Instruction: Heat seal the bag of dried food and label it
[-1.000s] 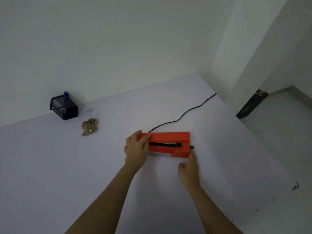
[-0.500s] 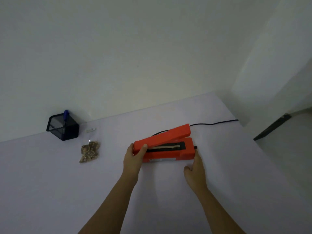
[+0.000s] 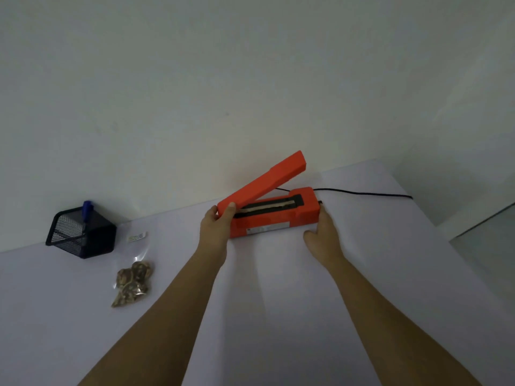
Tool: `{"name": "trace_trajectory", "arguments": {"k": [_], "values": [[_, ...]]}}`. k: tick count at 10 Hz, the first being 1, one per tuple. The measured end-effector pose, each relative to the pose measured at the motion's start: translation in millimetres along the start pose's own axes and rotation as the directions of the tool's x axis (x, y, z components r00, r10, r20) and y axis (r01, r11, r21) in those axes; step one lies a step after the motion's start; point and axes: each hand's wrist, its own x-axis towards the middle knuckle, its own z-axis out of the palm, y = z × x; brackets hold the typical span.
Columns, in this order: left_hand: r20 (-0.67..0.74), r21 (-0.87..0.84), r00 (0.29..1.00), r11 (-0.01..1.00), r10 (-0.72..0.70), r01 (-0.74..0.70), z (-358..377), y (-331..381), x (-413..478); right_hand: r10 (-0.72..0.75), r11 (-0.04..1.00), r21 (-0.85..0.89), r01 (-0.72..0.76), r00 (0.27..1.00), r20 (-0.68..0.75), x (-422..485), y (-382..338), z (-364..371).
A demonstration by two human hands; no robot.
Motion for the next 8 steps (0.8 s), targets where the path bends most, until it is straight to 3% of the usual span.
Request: {"name": "trace_trajectory", "arguments": {"k": [3,5,6,7,8], "values": [[0.003,-0.031,1.000,0.999,-0.008,0.008,1.0,8.8,25.3,0.019,0.999,-0.051,-0.014,0.995,0.101,34.0,-7.8,6.1],[0.068,0.036,0.997,0.999,-0.030,0.028,-2.5,18.3,20.3,0.062,0.980,-0.199,-0.019,0.976,0.209,33.8,-21.8,-10.1],[0.037,0.200,0.999,0.979,-0.031,0.023,-15.1,11.5,5.5,0.183,0.940,-0.319,-0.121,0.968,0.172,12.5,-22.1,-14.1],[0.027,0.363,1.000,0.932,-0.008,-0.003,-27.1,2.2,-15.2,0.156,0.932,-0.347,-0.100,0.978,0.137,-24.2,-24.5,-3.2],[0.104,0.505,0.994,0.863,-0.035,-0.022,-48.2,-2.6,-54.1,0.042,0.935,-0.353,0.018,0.986,0.162,-78.1,-32.5,26.4]]}}
